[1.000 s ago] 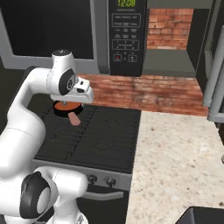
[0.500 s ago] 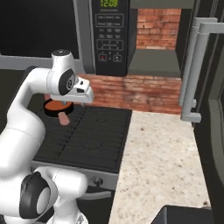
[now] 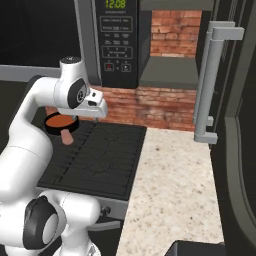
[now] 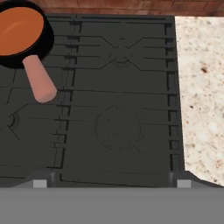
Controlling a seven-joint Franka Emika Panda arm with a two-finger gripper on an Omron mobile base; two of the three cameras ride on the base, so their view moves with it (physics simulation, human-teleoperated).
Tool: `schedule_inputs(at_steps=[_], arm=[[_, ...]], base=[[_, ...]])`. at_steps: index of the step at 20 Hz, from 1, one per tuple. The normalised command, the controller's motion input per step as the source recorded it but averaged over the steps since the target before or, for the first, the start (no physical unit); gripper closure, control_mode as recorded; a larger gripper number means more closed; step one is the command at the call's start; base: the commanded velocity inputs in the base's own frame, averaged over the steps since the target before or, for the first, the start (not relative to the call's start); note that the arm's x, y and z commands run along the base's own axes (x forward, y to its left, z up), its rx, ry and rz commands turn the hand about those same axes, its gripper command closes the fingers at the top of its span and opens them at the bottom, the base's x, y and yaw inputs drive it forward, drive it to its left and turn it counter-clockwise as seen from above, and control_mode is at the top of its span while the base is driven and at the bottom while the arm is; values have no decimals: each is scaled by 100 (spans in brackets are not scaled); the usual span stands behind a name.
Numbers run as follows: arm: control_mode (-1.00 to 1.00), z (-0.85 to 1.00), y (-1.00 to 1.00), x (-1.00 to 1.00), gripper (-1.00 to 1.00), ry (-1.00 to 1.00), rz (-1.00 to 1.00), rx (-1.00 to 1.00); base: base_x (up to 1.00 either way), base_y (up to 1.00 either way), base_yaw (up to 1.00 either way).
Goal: Wait until the marinara sauce is simmered to a deep red color and then turn off the stove.
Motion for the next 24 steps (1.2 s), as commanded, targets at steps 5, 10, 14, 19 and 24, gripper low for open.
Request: schedule_inputs(at_steps=[5, 10, 14, 19, 24], arm=[[100, 0, 0, 0, -100, 0, 0, 0], [100, 0, 0, 0, -100, 0, 0, 0], [100, 0, 0, 0, -100, 0, 0, 0], [100, 0, 0, 0, -100, 0, 0, 0], [-100, -7, 0, -2, -100, 0, 0, -1]], base=[[37, -31, 0], [4, -3, 0], [0, 0, 0], [-8, 0, 0], [-6, 0, 0]])
